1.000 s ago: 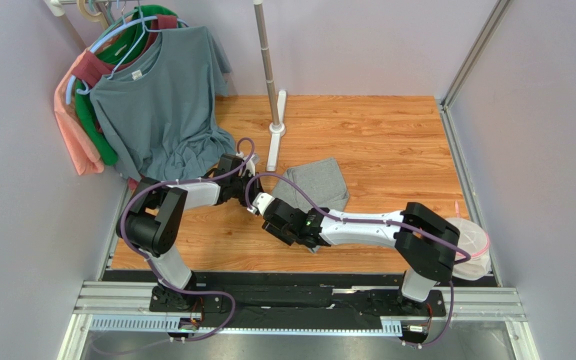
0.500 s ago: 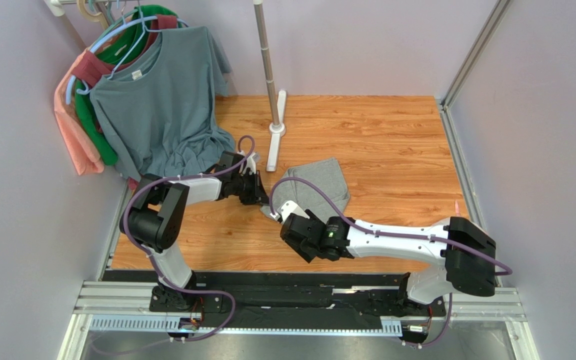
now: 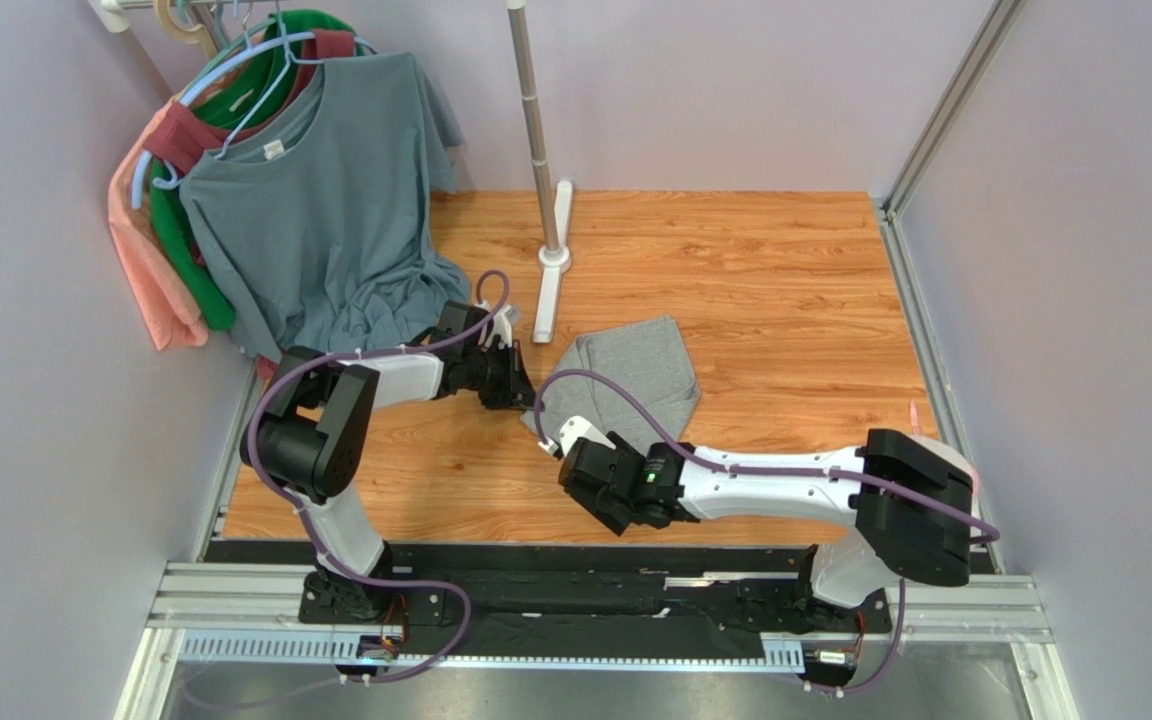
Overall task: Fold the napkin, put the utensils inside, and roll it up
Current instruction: Roll the napkin with the utensil
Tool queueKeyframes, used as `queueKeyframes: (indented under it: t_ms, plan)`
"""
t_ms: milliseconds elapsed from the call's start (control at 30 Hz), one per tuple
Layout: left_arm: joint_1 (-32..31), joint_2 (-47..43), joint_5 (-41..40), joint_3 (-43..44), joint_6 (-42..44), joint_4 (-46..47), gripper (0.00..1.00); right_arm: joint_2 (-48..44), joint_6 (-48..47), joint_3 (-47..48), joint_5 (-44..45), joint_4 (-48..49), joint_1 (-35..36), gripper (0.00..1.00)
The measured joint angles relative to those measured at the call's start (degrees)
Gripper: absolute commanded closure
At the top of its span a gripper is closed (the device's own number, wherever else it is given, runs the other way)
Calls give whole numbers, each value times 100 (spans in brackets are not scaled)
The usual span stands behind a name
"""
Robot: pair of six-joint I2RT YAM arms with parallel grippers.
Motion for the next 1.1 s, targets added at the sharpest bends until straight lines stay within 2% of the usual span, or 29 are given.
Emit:
queueKeyframes:
  t_ms: [167,267,500,600,900,1100]
  plan:
    - [9,11,20,9,0,-7,100,260,-72,-2,70,136,-17,46]
    - [9,13,22,11,0,-9,100,387,-76,-2,142,234,-42,55]
    - [11,15,28,11,0,-11,100,466,-50,24,-173,426,-522,92]
    - [13,15,26,15,-2,-24,100,422,-22,39,-601,452,-778,99]
    - [13,15,-76,111,-2,-208,100,350,153,-9,-2623,546,-1845,100]
    - [13,15,-133,149,-13,-293,100,317,551,-269,-3598,841,-2277,100]
